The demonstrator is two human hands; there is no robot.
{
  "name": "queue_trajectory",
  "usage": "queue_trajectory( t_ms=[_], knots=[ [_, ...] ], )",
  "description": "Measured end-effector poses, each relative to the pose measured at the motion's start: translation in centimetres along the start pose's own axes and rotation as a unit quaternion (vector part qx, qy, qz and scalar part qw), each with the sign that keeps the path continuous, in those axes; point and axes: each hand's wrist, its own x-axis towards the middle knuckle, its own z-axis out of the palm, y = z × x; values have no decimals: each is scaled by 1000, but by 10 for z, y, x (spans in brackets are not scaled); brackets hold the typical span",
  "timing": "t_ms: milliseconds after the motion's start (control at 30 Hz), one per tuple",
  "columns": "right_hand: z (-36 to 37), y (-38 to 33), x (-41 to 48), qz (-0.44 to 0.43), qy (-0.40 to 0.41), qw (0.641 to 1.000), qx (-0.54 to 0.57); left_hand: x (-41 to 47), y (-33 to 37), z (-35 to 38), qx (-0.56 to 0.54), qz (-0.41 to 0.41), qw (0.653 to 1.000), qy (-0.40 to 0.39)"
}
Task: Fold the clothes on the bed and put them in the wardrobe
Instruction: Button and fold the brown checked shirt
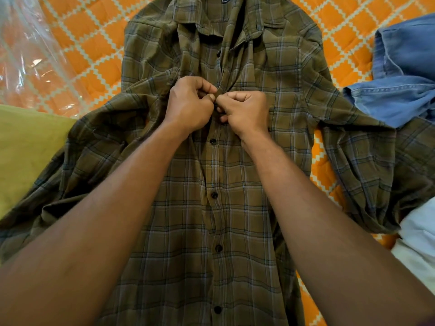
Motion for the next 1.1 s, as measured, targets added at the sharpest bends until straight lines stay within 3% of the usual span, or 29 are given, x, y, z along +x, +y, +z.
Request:
queue_trajectory(
  t_ms=[367,800,900,1100],
  knots=[
    [-3,4,0,-37,-19,999,-6,-3,-3,-2,-29,-49,998,1],
    [-8,-2,1,-27,-70,997,16,16,11,-30,-109,-123,967,-196],
    [-9,-5,0,-17,-70,997,28,13,11,-29,-135,-127,966,-177],
    [-14,-12,-2,6,-102,993,52,0,6,-8,-74,-115,990,-35]
  ],
)
